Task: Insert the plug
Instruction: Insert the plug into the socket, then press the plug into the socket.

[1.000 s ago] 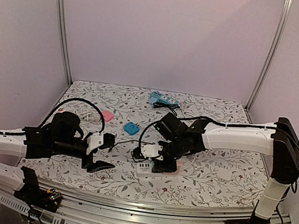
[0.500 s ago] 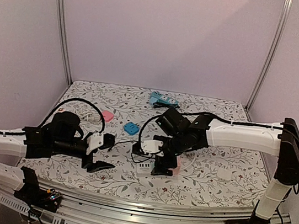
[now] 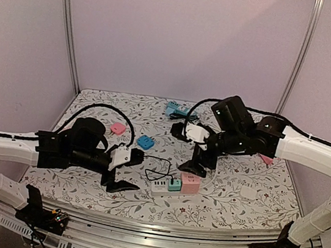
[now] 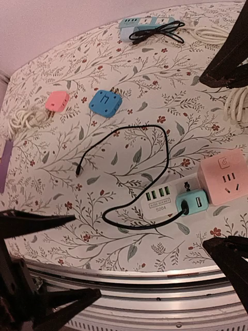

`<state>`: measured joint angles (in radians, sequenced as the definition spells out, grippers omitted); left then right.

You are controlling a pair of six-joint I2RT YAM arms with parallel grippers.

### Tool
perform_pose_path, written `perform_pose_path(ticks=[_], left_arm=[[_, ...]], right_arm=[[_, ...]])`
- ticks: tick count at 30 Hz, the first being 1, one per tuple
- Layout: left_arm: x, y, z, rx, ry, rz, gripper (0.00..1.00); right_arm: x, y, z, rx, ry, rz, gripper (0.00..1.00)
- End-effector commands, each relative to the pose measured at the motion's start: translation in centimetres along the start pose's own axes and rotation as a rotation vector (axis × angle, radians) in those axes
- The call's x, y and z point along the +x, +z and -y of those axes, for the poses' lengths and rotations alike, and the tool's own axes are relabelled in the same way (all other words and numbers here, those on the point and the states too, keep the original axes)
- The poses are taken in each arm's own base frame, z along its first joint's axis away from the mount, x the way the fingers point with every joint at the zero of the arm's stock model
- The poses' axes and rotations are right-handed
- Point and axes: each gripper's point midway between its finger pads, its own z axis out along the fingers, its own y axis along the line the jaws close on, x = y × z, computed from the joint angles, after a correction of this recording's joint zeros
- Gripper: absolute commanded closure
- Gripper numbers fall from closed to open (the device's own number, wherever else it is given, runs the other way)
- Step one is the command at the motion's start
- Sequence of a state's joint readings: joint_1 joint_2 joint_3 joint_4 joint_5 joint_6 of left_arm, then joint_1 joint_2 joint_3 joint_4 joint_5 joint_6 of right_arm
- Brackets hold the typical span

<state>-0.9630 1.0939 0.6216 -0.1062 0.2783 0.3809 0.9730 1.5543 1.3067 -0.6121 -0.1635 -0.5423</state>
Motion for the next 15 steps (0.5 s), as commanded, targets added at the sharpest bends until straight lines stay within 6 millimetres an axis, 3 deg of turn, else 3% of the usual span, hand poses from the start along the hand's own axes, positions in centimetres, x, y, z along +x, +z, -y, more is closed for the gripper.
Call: perform_pose_path(ticks=[1, 3, 7, 11, 15], left_arm=[[-2.5, 2.1, 1.1, 0.062, 0.052, -0.012, 0.13], [-3.5, 3.6, 1.7, 0.101, 0.072, -0.018, 0.1], [-3.3, 7.4, 1.8, 0.138, 0.007, -0.075, 0.12], [-3.1, 10.8, 0.6, 0.118, 0.026, -0.112, 0.16], [-2.4, 13.2, 0.3, 0.117, 0.008, -0.167, 0.26]], right_arm=[[0.1, -4.8, 5.2, 0.206, 0.38, 0.156, 0.01], [1.7, -6.0, 6.4, 0.291, 0.533, 0.174, 0.01], [4.6, -5.8, 5.8, 0.328, 0.69, 0.144, 0.01], [7.1, -4.9, 4.1, 0.314, 0.724, 0.112, 0.01], [8.6, -5.2, 3.6, 0.347, 0.722, 0.113, 0.01]])
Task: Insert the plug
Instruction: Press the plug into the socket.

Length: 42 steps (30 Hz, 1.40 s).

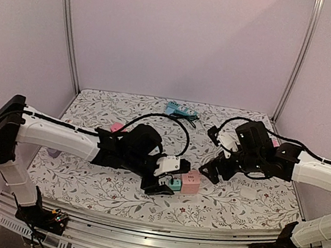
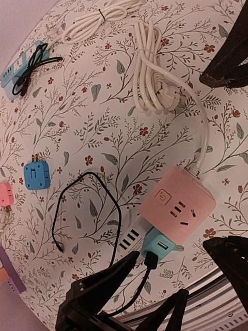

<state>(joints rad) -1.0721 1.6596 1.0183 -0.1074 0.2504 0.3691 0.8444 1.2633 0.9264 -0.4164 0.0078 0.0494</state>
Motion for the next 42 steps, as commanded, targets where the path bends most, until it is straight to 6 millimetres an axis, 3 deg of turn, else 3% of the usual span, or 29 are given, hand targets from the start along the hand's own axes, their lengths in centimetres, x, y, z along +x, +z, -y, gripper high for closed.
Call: perform_pose_path(ticks=[1, 6, 9, 17, 22, 26, 33, 37, 42], left_arm=[[-0.2, 2.0, -0.4, -0.01, -0.015, -0.048, 0.28], [1.0, 3.4, -0.5, -0.026, -0.033, -0.108, 0.36], [1.4, 3.7, 0.2, -0.027, 0.001, -0.112, 0.42], [1.4, 4.0, -0.7, -0.07, -0.015, -0.162, 0.52], [-1.0, 2.4, -0.6, -0.049, 0.033, -0.144, 0.45], [-2.6, 1.3, -1.1, -0.053, 0.005, -0.161, 0.28], [1.6, 2.6, -1.6, -0.027, -0.084, -0.35, 0.26], [1.8, 2.8, -1.7, -0.011, -0.033, -0.346, 0.31], [2.6, 3.4, -1.1, 0.012, -0.046, -0.345, 0.42]], right_arm=[[-0.2, -1.3, 0.7, 0.038, 0.059, 0.075, 0.01], [0.9, -1.8, 0.7, 0.034, 0.051, 0.084, 0.01], [1.3, -1.9, 0.6, 0.026, 0.039, 0.084, 0.01], [1.6, -1.8, 0.3, 0.009, -0.011, 0.077, 0.01], [1.9, -1.8, 0.2, 0.005, -0.032, 0.075, 0.01], [1.9, -1.7, 0.4, 0.01, -0.036, 0.07, 0.01], [2.0, -1.7, 0.6, 0.019, -0.033, 0.062, 0.01], [2.0, -2.1, 1.0, 0.042, -0.028, 0.073, 0.01], [2.2, -1.7, 3.0, 0.111, 0.049, 0.061, 0.01]])
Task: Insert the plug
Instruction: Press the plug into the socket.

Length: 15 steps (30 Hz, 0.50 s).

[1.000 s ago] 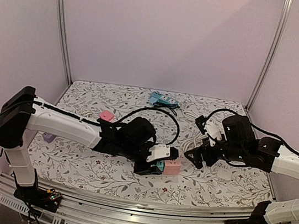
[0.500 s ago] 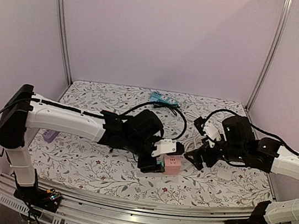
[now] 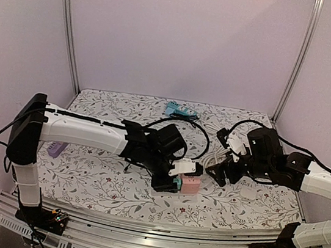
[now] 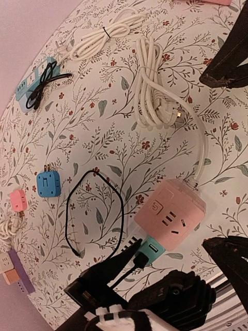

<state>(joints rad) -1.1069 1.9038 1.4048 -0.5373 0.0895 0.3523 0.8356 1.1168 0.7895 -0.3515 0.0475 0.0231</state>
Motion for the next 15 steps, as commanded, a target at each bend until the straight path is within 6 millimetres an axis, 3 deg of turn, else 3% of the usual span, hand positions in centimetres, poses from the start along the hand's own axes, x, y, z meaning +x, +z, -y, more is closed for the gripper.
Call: perform_pose_path(ticks=[1, 8, 15], left_arm=[[1.3, 1.0, 0.3, 0.017, -0.004, -0.023, 0.46], [1.3, 1.4, -0.5, -0.005, 0.005, -0.016, 0.56], [1.0, 2.1, -0.7, 0.001, 0.007, -0.009, 0.82]], right_arm=[[0.9, 0.3, 2.1, 0.071, 0.079, -0.024, 0.01], [1.6, 1.0, 1.8, 0.053, 0.104, -0.051, 0.01], [1.4, 0.8, 1.9, 0.053, 0.092, -0.036, 0.01]])
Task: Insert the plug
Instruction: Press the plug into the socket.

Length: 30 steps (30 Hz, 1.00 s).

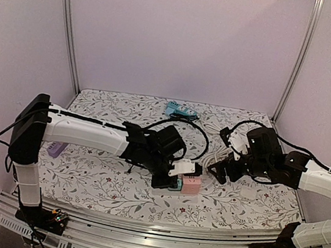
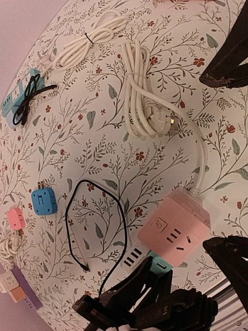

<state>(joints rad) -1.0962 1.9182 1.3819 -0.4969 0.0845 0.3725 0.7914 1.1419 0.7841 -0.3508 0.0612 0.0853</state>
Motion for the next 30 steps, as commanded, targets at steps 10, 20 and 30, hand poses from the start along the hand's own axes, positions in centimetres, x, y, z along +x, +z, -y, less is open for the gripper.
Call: perform_pose_path(ticks=[10, 20, 30], left_arm=[[1.5, 2.3, 0.3, 0.045, -0.033, -0.065, 1.0], [6.2, 4.9, 2.6, 0.155, -0.116, -0.33, 1.0], [8.3, 6.1, 3.0, 0.184, -0.166, -0.462, 1.0]], right_arm=[[1.5, 2.2, 1.4, 0.032, 0.154, -0.067, 0.03], [4.2, 5.6, -1.7, -0.227, 0.612, -0.148, 0.31], [4.1, 5.7, -2.4, -0.268, 0.623, -0.161, 0.49]])
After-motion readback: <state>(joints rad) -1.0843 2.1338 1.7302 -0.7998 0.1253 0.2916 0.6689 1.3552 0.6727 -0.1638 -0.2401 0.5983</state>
